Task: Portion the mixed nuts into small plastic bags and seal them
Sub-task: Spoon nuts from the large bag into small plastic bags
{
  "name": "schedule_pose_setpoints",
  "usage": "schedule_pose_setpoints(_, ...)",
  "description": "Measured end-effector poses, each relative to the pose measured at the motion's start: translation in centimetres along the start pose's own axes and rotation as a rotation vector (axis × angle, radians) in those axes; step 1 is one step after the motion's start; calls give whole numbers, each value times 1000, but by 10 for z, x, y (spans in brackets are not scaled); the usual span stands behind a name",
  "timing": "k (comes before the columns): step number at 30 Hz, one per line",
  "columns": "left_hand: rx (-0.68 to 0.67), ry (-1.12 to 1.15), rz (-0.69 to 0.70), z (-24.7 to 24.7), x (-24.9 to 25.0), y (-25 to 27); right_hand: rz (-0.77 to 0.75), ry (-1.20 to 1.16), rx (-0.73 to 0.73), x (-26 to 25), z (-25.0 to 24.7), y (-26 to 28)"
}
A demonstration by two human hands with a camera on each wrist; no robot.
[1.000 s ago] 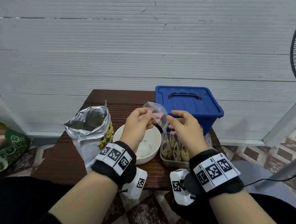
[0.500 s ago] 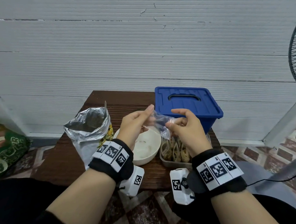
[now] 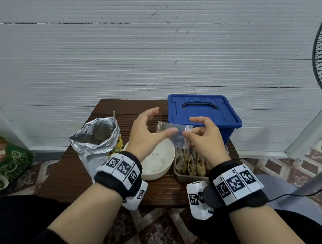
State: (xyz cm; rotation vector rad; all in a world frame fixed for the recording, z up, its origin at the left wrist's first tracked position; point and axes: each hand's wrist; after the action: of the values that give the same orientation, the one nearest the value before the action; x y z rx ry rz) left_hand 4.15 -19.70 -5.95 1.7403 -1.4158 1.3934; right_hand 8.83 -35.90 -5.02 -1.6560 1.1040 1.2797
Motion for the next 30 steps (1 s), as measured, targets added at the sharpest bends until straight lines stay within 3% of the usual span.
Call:
schedule_pose_setpoints(3, -220, -357, 220, -2, 1, 1, -17, 29, 0, 0, 0, -1)
schedule_pose_setpoints(6, -330, -500, 307, 1, -1, 0, -26, 29, -20, -1, 2, -1)
schedule_pose_setpoints(14, -244, -459, 311, 6, -2, 0, -12, -14, -30, -6, 3, 2)
schedule_pose_setpoints(19, -183, -383, 310, 3, -3, 1, 86, -189, -5, -12, 1, 1)
schedule_pose_setpoints(30, -160, -301, 300, -7, -1, -1, 36, -49, -34, -11, 0, -2)
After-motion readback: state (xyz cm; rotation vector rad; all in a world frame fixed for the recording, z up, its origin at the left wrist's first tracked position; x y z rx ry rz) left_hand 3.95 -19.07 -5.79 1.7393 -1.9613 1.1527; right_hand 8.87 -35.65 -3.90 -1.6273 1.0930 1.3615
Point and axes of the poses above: each hand's wrist, its own y-axis away from the middle knuckle, its own z-axis out of the palm, x = y × z, and after that the axes turned 5 degrees about -x, right-handed
